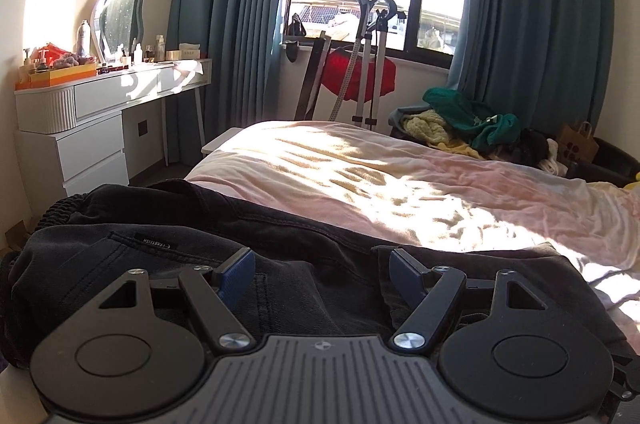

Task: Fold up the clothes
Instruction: 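Lay the pant leg on the pants and open the right gripper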

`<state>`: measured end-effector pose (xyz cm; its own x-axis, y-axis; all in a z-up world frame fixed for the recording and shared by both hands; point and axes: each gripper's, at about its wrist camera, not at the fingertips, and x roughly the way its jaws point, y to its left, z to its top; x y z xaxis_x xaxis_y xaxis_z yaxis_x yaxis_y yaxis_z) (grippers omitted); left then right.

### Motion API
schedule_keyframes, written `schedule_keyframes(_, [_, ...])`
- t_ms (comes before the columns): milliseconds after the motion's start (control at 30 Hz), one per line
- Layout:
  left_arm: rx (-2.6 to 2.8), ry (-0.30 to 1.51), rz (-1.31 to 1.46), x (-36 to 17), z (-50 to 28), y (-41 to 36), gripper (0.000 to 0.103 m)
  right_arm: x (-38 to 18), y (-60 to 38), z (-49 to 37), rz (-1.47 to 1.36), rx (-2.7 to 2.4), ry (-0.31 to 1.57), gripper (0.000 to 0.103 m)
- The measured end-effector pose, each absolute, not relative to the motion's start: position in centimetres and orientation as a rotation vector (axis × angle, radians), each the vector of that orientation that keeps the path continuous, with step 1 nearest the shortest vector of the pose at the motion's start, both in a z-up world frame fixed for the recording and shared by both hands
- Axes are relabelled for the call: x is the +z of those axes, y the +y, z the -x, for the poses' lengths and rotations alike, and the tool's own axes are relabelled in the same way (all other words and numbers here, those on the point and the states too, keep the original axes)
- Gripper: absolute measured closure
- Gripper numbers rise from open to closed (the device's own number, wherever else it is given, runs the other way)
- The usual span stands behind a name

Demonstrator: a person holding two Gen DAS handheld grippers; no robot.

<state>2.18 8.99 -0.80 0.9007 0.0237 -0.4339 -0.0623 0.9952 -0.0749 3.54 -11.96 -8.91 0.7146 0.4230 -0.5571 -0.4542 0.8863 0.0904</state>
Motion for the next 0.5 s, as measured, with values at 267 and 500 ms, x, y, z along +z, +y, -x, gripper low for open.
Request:
schedule_keyframes(267, [-0.063, 0.41, 0.009, -1.0, -1.4, 6.7, 0.027, -5.4, -18.4, -2.1, -0.041, 0.363, 0.585, 0.034])
schedule_keyframes(500, [-0.107, 0.454, -0.098, -3.1, -1.6, 3.9, 0.027, -7.5, -22.9, -3.3, -0.133, 0.223, 0.545, 0.034])
